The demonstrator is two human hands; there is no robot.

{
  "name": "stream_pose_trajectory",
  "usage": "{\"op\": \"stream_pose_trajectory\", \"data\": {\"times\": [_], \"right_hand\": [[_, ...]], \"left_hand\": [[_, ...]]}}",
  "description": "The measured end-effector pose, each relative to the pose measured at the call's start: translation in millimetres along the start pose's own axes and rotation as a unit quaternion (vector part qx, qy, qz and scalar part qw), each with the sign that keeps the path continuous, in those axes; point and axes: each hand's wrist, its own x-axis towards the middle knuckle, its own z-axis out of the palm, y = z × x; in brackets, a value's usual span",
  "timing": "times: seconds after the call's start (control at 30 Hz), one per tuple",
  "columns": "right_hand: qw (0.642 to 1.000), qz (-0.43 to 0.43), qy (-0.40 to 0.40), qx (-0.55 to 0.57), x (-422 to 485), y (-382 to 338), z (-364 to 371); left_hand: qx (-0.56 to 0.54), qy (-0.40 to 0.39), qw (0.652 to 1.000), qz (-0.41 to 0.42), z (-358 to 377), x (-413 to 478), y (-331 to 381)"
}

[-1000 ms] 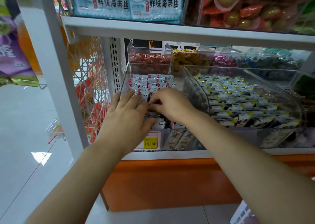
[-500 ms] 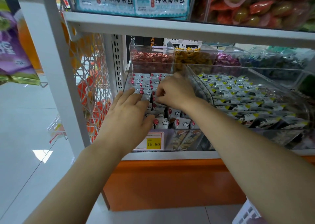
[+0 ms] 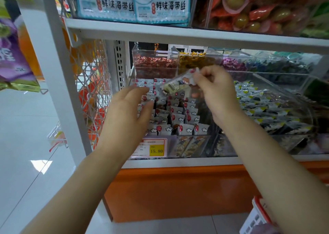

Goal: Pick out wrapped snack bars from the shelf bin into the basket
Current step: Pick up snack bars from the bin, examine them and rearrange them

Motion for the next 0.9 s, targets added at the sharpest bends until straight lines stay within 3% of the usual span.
{"op": "stream_pose_trajectory", "data": {"times": [0.1, 0.2, 0.27, 0.53, 0.73, 0.9], "right_hand": [[0.978, 0.106, 0.004, 0.177, -26.1, -1.4, -18.9], [0.94, 0.173, -0.014, 0.292, -45.3, -0.1, -27.8], [0.921, 0.2, -0.024, 0.333, -53.6, 2.0, -30.0], [0.87, 0.216, -0.085, 0.434, -66.2, 4.9, -34.0], [0.872, 0.221, -0.059, 0.433, -64.0, 9.6, -33.0], [0.872, 0.237, -0.022, 0.427, -60.9, 11.3, -34.6]], "left_hand": [[-0.143, -0.047, 0.984, -0.097, 2.3, -4.5, 10.7], [-0.356, -0.112, 0.897, -0.235, 4.2, -8.5, 18.3], [-0.434, -0.126, 0.853, -0.263, 2.6, -12.1, 21.4], [-0.505, -0.113, 0.8, -0.303, 0.3, -16.5, 22.5], [-0.531, -0.148, 0.777, -0.304, 1.5, -16.2, 22.0], [-0.528, -0.187, 0.787, -0.258, 0.1, -17.4, 23.9]]}}
